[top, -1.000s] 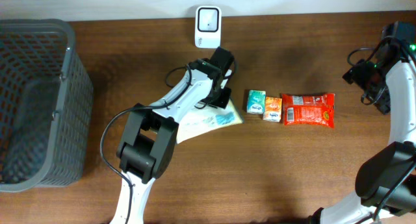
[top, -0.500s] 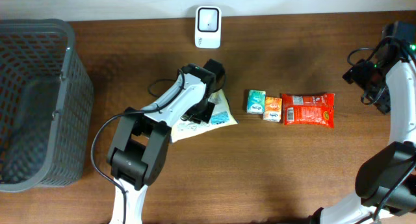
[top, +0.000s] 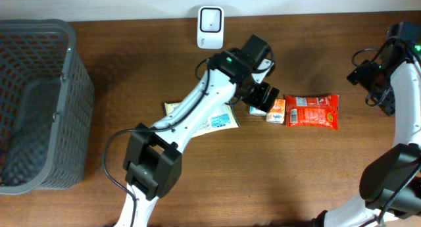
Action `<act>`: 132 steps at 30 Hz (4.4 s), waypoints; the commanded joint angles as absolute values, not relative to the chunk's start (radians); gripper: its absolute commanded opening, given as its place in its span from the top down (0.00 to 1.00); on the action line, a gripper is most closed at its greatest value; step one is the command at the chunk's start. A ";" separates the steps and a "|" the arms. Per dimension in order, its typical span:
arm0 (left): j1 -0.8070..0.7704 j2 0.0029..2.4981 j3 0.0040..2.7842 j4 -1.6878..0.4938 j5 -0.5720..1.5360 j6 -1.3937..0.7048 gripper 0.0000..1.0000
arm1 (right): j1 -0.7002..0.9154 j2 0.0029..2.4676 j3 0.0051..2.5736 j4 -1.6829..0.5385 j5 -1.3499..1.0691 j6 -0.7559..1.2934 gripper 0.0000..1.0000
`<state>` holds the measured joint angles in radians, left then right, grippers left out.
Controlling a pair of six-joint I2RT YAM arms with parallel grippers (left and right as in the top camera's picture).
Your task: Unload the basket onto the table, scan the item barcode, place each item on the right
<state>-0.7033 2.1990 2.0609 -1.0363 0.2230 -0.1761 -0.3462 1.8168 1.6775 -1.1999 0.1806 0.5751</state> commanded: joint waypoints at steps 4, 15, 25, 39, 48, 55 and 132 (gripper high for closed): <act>-0.722 2.250 2.056 -1.037 0.110 -0.170 0.01 | -0.347 1.806 1.687 -1.200 0.183 0.574 0.01; -0.417 2.279 2.056 -1.185 0.056 -0.170 0.01 | -0.349 1.806 1.687 -1.200 0.183 0.574 0.01; -0.274 2.280 2.056 -1.259 -0.030 -0.171 0.01 | -0.344 1.808 1.686 -1.218 -0.175 0.546 0.01; -0.260 2.282 2.056 -1.198 0.038 -0.223 0.01 | -0.289 1.840 1.253 -0.934 -0.207 0.648 0.01; -0.260 2.282 2.056 -1.198 0.038 -0.223 0.01 | -0.287 1.841 1.127 -0.789 -0.216 0.805 0.13; -0.260 2.281 2.056 -1.198 0.038 -0.223 0.01 | -0.287 1.841 0.919 -0.448 -0.245 0.801 0.63; -0.260 2.281 2.056 -1.198 0.038 -0.223 0.01 | -0.195 2.004 1.559 -0.830 -0.878 0.163 0.96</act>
